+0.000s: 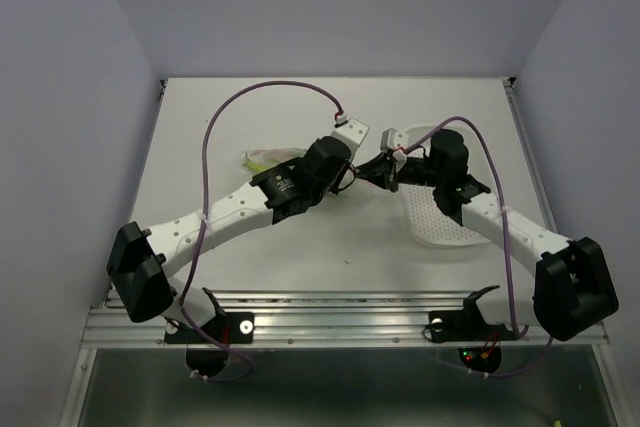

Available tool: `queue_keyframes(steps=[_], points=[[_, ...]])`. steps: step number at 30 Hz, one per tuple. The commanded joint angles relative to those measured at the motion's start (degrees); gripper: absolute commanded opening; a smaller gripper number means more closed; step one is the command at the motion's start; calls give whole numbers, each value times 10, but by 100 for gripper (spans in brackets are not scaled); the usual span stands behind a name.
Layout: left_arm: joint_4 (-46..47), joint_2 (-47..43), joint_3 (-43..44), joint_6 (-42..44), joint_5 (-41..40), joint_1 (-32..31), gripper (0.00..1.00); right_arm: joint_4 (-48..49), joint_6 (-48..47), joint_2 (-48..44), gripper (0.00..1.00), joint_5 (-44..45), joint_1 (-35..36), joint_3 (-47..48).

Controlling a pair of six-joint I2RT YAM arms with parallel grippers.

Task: Open the zip-top bag and remove the fake food

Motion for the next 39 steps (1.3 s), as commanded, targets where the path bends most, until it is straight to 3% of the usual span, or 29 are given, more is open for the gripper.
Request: queue_keyframes(steps=[1,11,27,39], points=[[13,-35,42,-42,-83,20,0,-11,4,12,6,36,2,-5],[-7,-70,10,-70,-100,38,0,-15,-5,65,6,102,2,-6],[-66,-120,-5,-92,-150,55,0,-18,-21,170,5,131,2,49],[-64,-148,-22,-98,-139,57,0,-19,-24,216,4,142,-3,68]])
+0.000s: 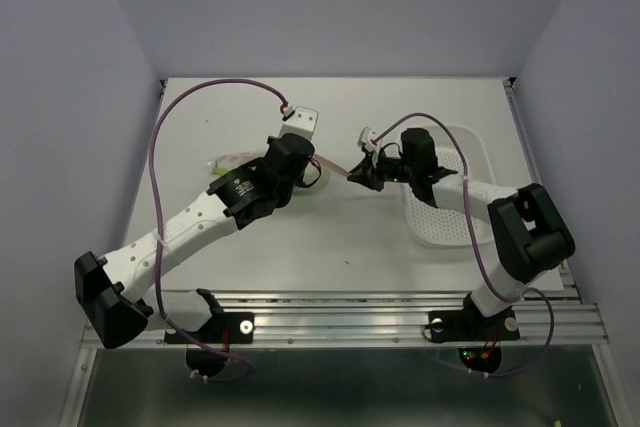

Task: Open the zip-top bag and remove the fake food

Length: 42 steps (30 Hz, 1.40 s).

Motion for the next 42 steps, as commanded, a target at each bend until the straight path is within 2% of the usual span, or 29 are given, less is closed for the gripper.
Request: queue_keyframes(steps=[1,14,21,24,25,26,28,29,30,31,32,34,37,38,41,42], points=[[29,-39,3,-4,-34,6,0,-16,-13,21,4,39,-6,20],[14,-39,6,-7,-33,6,0,-33,-11,55,4,75,-6,49],[9,-45,-4,-8,-22,6,0,-55,-24,53,7,95,-6,56],[23,-39,-17,-7,-1,6,0,-78,-27,31,16,68,-6,58],[35,-33,-20,-7,16,6,0,-79,-26,21,22,46,-6,56],[45,-30,-30,-7,27,6,0,-78,-21,-2,45,36,-6,53],[61,-23,-37,-6,55,6,0,-79,-14,-24,52,14,-6,41],[66,-13,-37,-8,71,6,0,-77,-6,-47,68,1,-6,36],[68,-8,-36,-11,73,6,0,-74,3,-60,72,-2,-6,29],[67,-2,-34,-11,74,6,0,-66,10,-72,80,2,-6,14],[65,8,-33,-11,73,5,0,-65,29,-95,100,8,-6,8],[58,18,-28,-11,76,5,0,-61,63,-117,100,43,-6,-7],[54,32,-24,-14,79,4,0,-61,166,-151,100,102,-6,-13],[54,37,-24,-14,87,4,0,-68,244,-155,100,172,-6,-10],[47,45,-24,-9,99,-1,0,-143,352,-161,100,292,-6,6],[43,46,-23,-9,101,-4,0,-162,396,-160,100,299,-6,12]])
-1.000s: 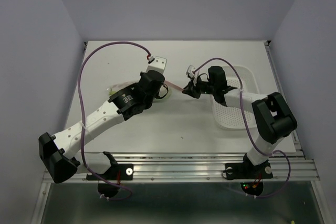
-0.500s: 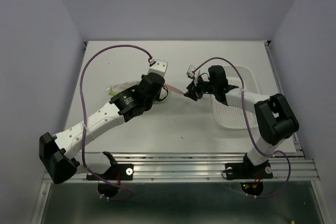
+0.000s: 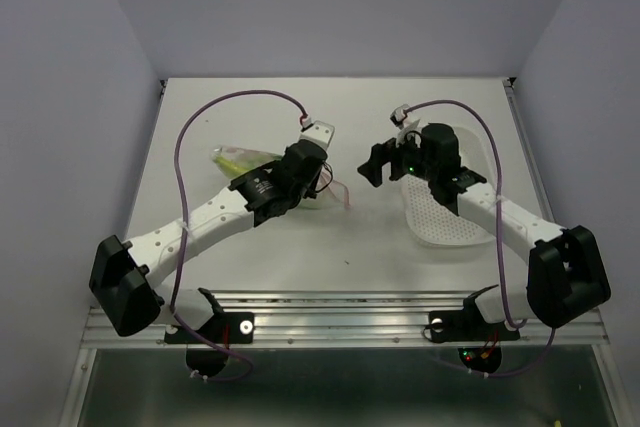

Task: Open the zip-top bag and remove the fake food

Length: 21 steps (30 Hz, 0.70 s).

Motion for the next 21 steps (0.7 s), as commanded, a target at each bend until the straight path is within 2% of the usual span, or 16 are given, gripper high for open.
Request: queue_keyframes(steps=[1,6,11,16,21], points=[[5,3,13,-1,12,-8,0,-91,190,-5,100,122,-1,17],[-7,13,5,3,11,-20,0,-89,263,-29,100,29,-1,-12],[-10,25,19,0,7,-28,0,-23,323,-49,100,-88,-1,-56],[-6,15,19,4,12,-35,0,13,350,-45,100,-102,5,-69],[-5,1,10,5,11,-45,0,21,334,-23,100,-87,29,-43]])
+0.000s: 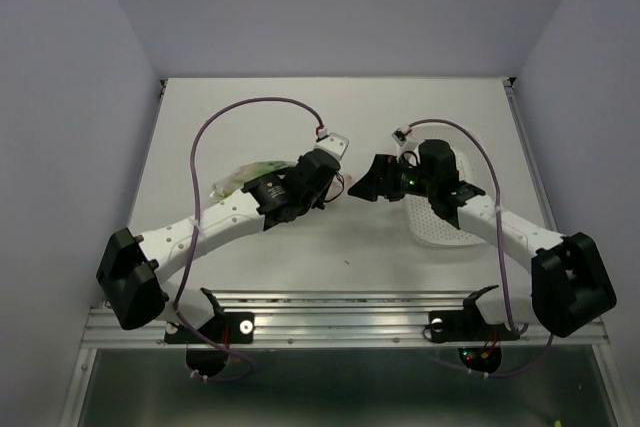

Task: Open the zip-top bag and remove the fake food

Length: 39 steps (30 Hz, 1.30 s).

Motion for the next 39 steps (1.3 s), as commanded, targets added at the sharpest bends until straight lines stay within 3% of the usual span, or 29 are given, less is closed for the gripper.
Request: queue_keyframes(steps=[1,12,24,39], points=[[11,-33,9,6,-5,-11,0,46,1,22,100,7,16,32],[14,-34,5,14,-17,-17,0,26,2,97,100,40,16,86],[14,-4,22,15,-21,-18,0,17,7,119,98,28,28,102],[18,-12,18,19,-6,-17,0,80,12,131,92,-2,57,109]])
